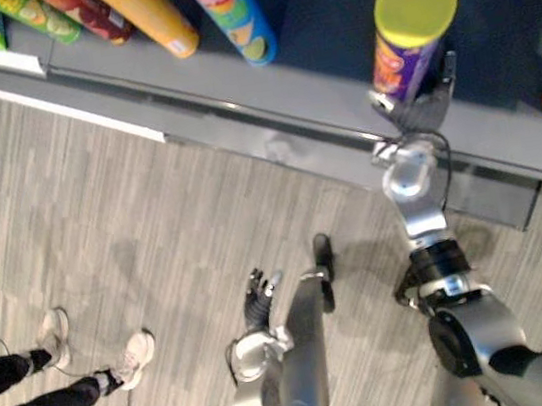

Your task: Put the gum and the chips on the shelf.

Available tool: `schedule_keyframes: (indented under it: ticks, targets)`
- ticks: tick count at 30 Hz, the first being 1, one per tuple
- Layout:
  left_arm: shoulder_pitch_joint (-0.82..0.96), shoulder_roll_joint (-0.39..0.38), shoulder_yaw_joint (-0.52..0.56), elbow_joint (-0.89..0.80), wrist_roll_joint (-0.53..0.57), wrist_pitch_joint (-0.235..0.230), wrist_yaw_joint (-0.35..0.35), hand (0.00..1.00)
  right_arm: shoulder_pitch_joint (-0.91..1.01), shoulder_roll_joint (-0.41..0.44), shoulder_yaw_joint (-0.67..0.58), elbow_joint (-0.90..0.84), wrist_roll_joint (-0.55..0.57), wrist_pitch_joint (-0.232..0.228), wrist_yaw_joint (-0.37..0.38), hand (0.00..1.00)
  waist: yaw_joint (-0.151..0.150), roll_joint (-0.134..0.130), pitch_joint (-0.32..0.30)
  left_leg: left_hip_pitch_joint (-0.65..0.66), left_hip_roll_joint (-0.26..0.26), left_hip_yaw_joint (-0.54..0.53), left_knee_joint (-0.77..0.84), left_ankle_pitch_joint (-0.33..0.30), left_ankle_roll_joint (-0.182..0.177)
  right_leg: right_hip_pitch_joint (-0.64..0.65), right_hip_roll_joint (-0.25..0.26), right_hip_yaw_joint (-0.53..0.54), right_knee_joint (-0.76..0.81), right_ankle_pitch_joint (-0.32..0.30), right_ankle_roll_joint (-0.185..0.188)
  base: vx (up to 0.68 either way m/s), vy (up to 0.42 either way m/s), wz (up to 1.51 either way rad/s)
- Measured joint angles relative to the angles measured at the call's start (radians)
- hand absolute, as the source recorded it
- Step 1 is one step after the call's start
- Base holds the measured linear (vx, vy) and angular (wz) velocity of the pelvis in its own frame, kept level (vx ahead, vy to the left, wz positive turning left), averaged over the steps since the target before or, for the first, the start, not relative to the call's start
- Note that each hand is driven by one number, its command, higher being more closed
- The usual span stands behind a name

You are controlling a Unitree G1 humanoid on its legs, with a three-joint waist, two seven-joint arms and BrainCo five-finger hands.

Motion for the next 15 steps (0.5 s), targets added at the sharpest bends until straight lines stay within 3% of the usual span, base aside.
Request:
schedule_keyframes:
  ticks: [15]
  targets:
    - [0.001, 0.0, 0.002, 0.046, 0.0, 0.002, 0.0, 0.0, 0.038, 0.002, 0.047, 0.094, 0.002, -0.01, 0.023, 0.0, -0.006, -0.02, -0.041, 0.031, 0.015, 0.001, -0.003, -0.004, -0.005, 0.04, 0.022, -0.003, -0.033, 0.007, 0.004, 0.05, -0.042, -0.03]
